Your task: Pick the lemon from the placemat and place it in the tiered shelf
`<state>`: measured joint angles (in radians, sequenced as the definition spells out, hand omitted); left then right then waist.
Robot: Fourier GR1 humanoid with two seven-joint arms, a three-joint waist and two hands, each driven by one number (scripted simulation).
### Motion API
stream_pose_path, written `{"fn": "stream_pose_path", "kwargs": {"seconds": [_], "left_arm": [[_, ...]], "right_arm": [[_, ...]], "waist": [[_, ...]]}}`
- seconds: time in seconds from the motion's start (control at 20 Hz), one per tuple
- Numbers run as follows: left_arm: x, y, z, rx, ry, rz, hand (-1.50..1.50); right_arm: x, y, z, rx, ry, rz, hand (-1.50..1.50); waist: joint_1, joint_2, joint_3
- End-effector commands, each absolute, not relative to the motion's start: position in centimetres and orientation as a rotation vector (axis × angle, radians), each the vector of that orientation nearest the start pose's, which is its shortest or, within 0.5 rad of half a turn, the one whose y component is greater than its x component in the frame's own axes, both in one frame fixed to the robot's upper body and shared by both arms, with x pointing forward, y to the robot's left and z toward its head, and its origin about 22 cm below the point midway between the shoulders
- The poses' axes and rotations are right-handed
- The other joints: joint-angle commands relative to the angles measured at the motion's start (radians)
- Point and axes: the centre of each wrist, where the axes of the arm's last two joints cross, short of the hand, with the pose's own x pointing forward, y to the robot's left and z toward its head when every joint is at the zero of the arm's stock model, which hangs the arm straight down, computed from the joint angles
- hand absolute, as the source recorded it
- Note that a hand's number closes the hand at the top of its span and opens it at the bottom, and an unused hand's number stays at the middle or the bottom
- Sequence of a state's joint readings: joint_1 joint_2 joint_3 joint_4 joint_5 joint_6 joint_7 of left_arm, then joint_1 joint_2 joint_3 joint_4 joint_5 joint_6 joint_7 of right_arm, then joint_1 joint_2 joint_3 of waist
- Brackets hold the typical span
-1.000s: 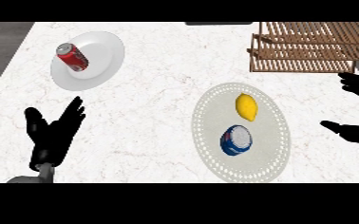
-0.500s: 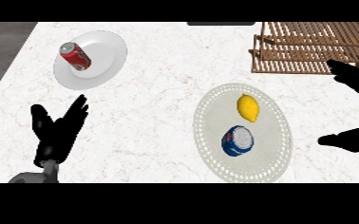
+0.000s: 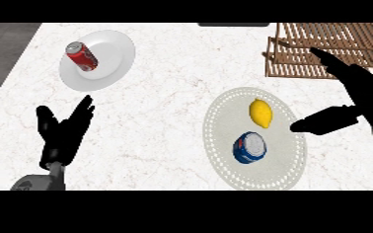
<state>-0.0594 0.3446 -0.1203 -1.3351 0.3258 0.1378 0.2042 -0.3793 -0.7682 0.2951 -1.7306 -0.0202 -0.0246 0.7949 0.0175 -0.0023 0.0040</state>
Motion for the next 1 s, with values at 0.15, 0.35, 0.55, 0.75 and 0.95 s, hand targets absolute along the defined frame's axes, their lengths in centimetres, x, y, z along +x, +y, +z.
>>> {"fn": "stream_pose_path", "kwargs": {"seconds": [0.15, 0.35, 0.55, 0.75, 0.95], "left_arm": [[25.3, 28.9, -2.8, 0.081, -1.103, 0.048, 0.00], [24.9, 28.5, -2.4, 0.092, -1.125, 0.037, 0.00], [25.1, 30.0, -2.7, 0.104, -1.116, 0.030, 0.00], [24.3, 30.0, -3.6, 0.093, -1.096, 0.029, 0.00], [25.6, 28.5, -4.4, 0.080, -1.105, 0.043, 0.00]], "right_arm": [[32.0, -21.4, 14.8, -0.662, -1.018, 0.671, -1.50], [31.6, -20.9, 15.1, -0.677, -0.924, 0.765, -1.50], [31.5, -19.8, 11.7, -0.689, -0.884, 0.787, -1.50], [32.2, -19.1, 11.6, -0.750, -0.858, 0.736, -1.50], [30.6, -17.0, 9.6, -0.795, -0.845, 0.775, -1.50]], "waist": [[-0.001, 0.005, -0.004], [-0.011, 0.002, -0.004], [-0.013, 0.002, -0.004], [-0.011, 0.003, -0.004], [-0.020, 0.003, -0.005]]}}
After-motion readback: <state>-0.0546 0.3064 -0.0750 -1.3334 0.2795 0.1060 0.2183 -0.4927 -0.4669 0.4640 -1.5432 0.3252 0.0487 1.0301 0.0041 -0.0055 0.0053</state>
